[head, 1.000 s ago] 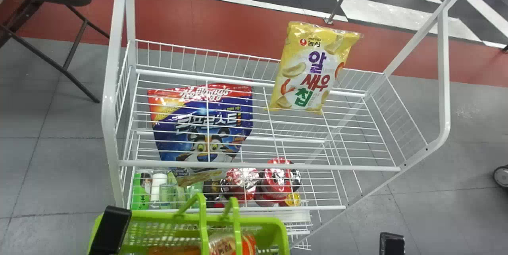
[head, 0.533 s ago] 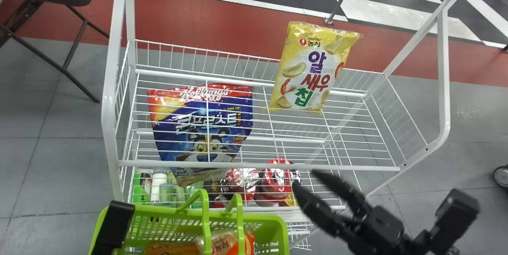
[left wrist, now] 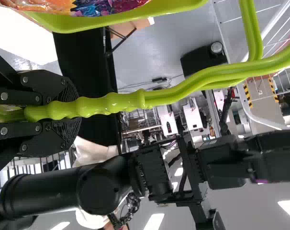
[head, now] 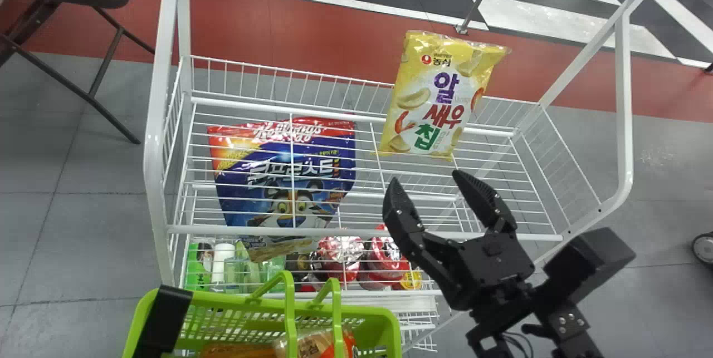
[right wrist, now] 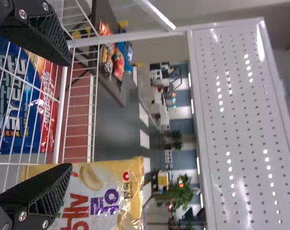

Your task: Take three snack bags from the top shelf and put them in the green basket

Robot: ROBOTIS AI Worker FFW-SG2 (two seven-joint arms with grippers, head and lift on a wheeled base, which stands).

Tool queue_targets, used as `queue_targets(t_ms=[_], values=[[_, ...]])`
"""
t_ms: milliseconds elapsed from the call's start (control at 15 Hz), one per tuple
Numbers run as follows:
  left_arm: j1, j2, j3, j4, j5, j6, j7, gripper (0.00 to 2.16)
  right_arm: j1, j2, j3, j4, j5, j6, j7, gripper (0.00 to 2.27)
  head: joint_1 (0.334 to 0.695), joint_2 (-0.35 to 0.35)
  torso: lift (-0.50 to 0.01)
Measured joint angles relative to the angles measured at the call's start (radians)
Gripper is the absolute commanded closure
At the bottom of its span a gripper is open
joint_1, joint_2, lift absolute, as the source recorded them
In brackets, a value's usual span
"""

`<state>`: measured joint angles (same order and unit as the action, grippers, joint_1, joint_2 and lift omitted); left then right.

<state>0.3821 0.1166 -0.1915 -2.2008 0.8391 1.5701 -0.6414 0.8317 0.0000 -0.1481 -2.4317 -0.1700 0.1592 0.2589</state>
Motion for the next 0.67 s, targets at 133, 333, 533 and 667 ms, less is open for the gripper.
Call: queue_targets(t_ms=[133,333,533,667], values=[[0.006,0.002,0.000,-0.005,0.000,0.000,0.001,1.61,0.014,0.000,0.009,-0.004,0.000,0.041,0.000,0.07,0.695,-0.350,-0.028],[0.011,0.009,0.001,-0.012,0.000,0.000,0.002,1.61,0.021,0.000,0.013,-0.009,0.008,0.015,0.015,0.07,0.695,-0.350,-0.028],[0.020,0.012,0.007,-0.020,-0.003,0.000,0.002,1.61,0.021,0.000,0.015,-0.015,0.011,0.006,0.026,0.07,0.695,-0.350,-0.028],[0.023,0.012,0.009,-0.025,-0.003,0.000,0.004,1.61,0.021,0.000,0.016,-0.015,0.015,0.006,0.033,0.07,0.695,-0.350,-0.028]])
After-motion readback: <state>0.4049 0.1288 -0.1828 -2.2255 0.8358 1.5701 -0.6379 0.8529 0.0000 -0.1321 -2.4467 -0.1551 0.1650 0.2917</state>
